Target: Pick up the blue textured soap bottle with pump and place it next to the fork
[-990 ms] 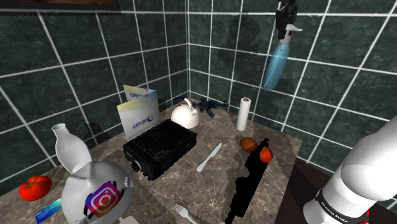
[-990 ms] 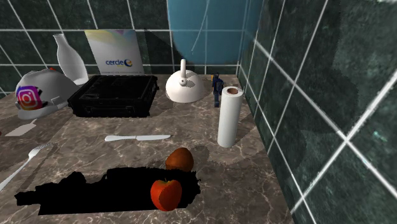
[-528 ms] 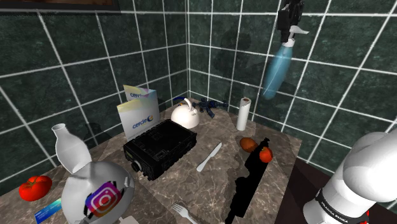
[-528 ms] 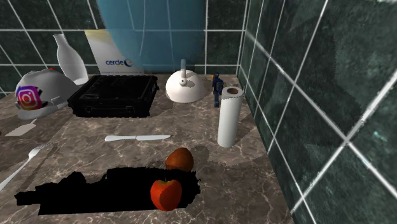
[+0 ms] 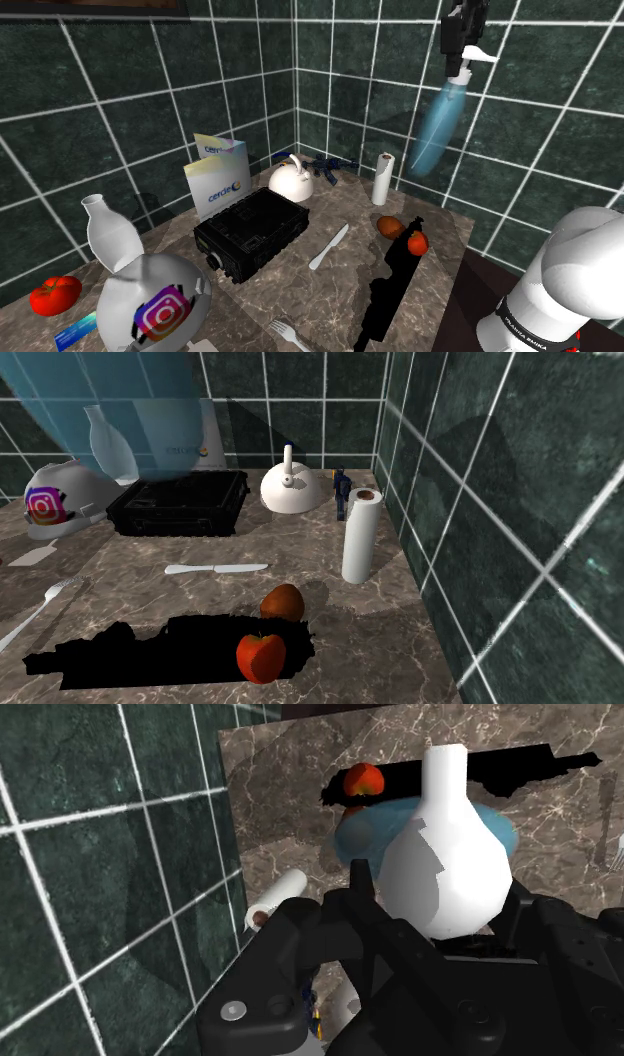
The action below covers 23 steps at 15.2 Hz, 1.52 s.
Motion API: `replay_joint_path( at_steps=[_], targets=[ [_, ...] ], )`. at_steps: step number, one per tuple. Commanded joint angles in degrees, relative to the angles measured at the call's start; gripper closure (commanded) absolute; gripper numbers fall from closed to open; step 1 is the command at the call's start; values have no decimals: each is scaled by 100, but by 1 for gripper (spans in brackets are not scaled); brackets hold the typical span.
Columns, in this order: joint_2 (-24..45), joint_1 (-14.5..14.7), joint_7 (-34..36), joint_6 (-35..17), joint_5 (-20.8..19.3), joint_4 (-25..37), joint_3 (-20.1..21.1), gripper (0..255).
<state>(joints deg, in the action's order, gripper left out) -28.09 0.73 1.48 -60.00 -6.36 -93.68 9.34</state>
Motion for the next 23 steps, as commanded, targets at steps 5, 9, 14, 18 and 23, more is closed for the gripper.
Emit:
replay_joint_path(
  at_steps=[5, 9, 14, 18, 23],
  targets=[
    [-260, 139, 877, 325, 495, 0, 639, 255],
    [-317, 194, 1497, 496, 862, 111, 1104, 255],
    [-257, 213, 2328, 672, 1330, 392, 1745, 255],
    [-92, 184, 3054, 776, 1681, 734, 2328, 255],
    [8, 152, 3699, 677, 1988, 834, 2884, 255]
  ],
)
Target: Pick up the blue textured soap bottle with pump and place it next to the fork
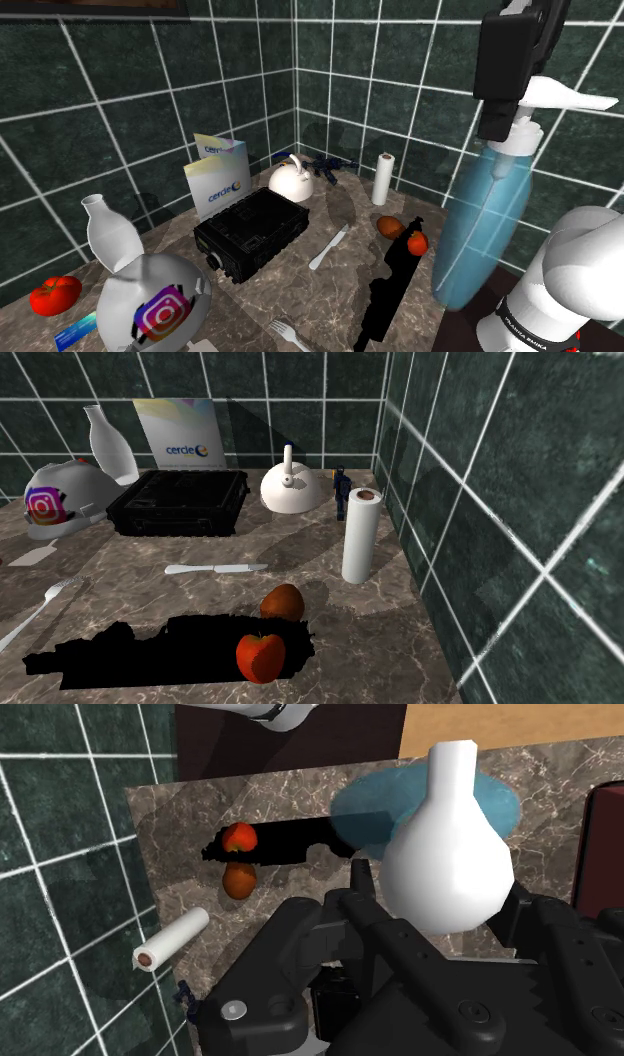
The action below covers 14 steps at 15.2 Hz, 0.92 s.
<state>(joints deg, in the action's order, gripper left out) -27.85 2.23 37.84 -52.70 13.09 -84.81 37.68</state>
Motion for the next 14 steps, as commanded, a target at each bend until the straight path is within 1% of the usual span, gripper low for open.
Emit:
replay_joint_path(
  at_steps=[1, 14],
  targets=[
    [-90, 23, 31, -132, 62, -201, 22, 255],
    [-848, 261, -245, -1083, 277, -1863, -132, 255]
  ],
)
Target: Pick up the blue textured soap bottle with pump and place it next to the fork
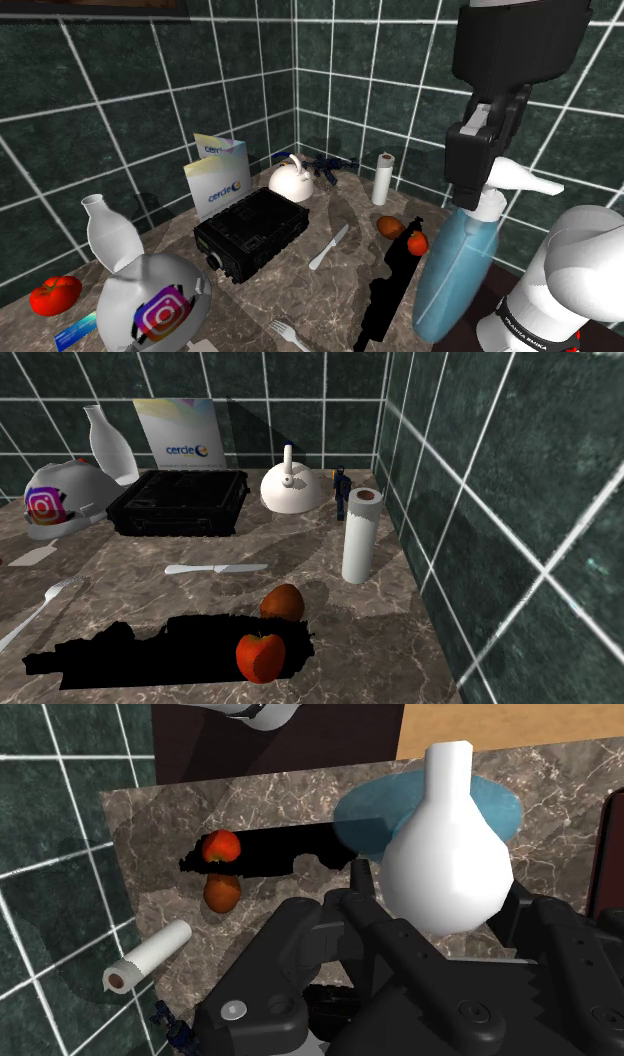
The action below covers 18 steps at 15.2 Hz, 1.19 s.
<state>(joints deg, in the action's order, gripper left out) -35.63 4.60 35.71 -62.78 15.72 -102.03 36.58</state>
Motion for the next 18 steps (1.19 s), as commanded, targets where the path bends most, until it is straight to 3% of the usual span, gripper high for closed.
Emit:
replay_joint_path(
  at_steps=[1, 18],
  targets=[
    [-116, 40, -46, -144, 31, -254, -23, 255],
    [-707, 267, -198, -1291, 330, -1950, 132, 255]
  ],
)
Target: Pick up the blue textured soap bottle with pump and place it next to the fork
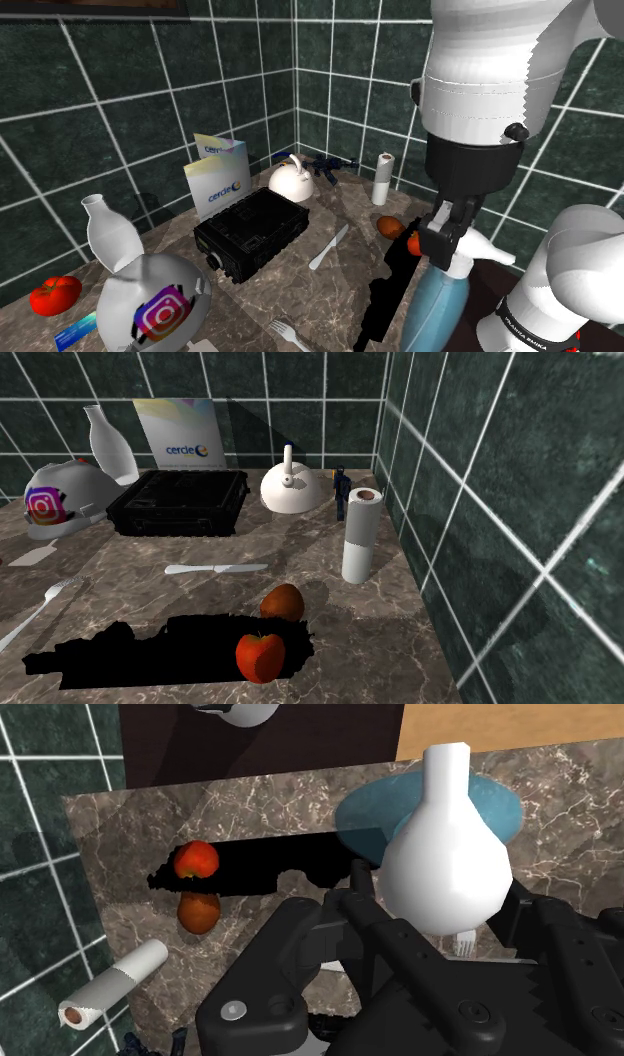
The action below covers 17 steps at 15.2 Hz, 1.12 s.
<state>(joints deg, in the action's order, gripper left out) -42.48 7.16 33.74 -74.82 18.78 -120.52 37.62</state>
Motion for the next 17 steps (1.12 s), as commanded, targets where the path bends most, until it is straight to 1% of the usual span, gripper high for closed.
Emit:
replay_joint_path(
  at_steps=[1, 17],
  targets=[
    [-47, 21, -7, -155, 44, -190, 45, 255],
    [-265, 165, -61, -1251, 396, -1465, 432, 255]
  ],
)
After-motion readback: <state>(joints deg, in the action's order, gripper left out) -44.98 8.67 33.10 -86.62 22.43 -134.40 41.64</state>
